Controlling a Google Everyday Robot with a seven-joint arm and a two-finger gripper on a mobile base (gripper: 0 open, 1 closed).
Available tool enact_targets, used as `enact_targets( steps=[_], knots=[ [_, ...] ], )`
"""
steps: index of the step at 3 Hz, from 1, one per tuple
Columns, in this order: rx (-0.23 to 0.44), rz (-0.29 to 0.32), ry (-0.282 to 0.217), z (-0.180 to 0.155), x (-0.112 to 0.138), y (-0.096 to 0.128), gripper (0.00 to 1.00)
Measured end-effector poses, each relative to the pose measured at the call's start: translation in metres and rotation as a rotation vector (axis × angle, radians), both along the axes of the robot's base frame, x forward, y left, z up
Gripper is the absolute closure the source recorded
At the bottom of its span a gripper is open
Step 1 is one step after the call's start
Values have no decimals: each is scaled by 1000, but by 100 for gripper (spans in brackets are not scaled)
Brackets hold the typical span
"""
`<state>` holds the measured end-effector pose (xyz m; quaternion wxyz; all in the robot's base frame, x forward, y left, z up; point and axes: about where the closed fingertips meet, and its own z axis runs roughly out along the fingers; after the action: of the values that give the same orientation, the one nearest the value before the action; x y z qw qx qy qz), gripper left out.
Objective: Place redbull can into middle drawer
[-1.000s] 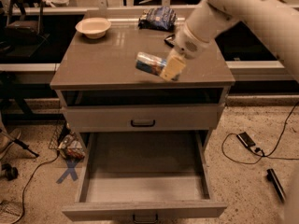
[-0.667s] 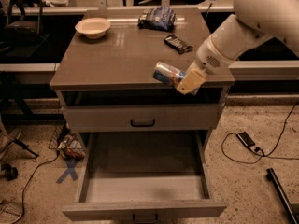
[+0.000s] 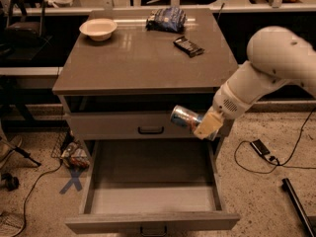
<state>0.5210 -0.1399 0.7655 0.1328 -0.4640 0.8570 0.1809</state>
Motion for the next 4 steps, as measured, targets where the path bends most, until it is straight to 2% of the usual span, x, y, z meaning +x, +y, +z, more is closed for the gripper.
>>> enact_targets(
  steps=[1, 2, 3, 4],
  knots=[
    [34, -5, 109, -71, -22, 20, 100],
    [98, -23, 159, -151, -15, 64, 100],
    [98, -23, 159, -151, -16, 65, 100],
    [80, -45, 175, -166, -15, 65, 100]
  ],
)
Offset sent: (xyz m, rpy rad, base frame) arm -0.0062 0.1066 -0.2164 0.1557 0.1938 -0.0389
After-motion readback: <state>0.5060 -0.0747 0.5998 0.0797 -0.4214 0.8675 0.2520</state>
